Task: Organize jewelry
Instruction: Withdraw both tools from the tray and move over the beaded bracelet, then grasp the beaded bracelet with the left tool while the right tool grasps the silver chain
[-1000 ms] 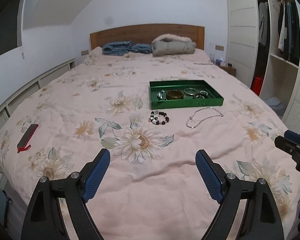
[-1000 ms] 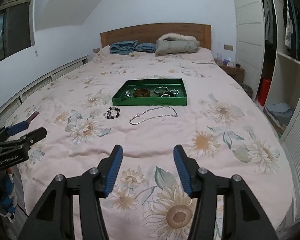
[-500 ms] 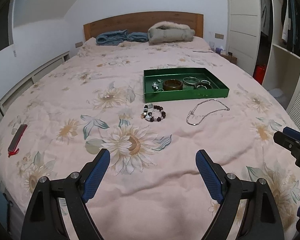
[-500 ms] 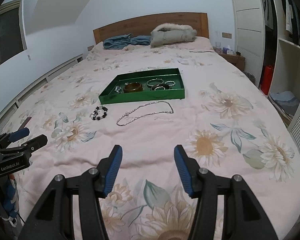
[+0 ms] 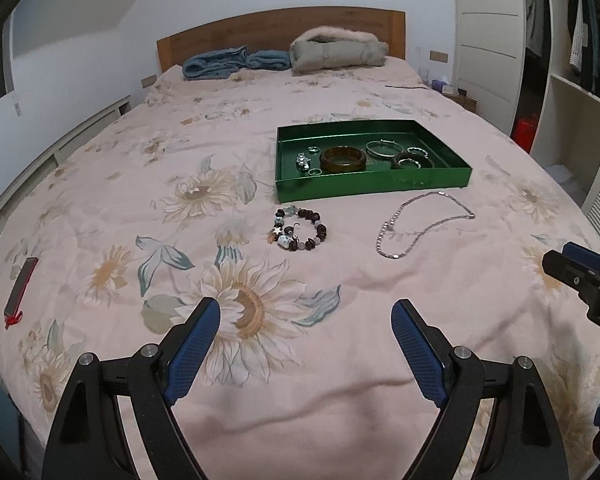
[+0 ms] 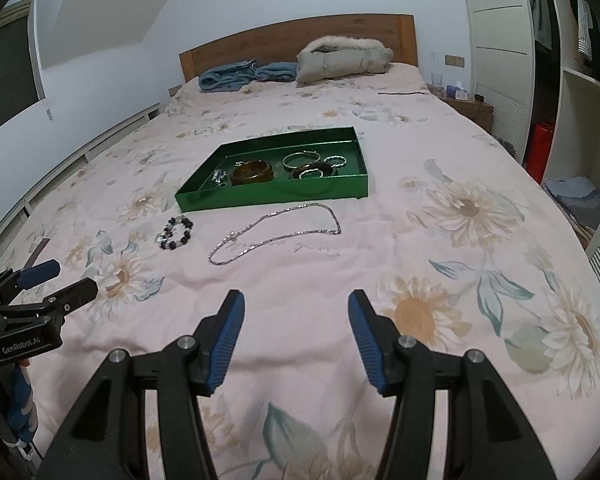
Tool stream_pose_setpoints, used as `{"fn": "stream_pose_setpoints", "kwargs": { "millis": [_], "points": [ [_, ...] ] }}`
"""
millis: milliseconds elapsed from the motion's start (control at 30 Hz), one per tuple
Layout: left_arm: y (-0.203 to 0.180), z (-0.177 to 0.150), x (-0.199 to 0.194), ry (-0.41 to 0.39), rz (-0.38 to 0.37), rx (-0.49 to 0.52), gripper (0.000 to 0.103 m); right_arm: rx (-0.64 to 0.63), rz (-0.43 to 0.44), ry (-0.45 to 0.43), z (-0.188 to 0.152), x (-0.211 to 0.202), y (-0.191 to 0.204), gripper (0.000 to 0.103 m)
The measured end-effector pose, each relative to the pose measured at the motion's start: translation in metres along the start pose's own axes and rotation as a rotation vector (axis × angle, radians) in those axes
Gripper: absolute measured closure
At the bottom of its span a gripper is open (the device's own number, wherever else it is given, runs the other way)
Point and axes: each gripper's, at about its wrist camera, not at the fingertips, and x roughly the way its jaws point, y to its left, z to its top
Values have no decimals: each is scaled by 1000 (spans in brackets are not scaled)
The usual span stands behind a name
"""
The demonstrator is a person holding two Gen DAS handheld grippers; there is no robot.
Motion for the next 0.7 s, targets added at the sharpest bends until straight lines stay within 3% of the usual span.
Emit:
{"fn": "stream_pose_setpoints", "kwargs": {
  "millis": [367, 533, 700],
  "points": [
    [45, 21, 67, 46, -6, -62, 16, -14, -9, 49, 31, 74, -15, 51],
    [50, 39, 109, 98, -63, -58, 17, -8, -7, 81, 44, 109, -26, 51],
    [52, 58, 150, 138, -57, -66, 23, -6, -10, 113, 58, 146, -34, 51]
  ]
}}
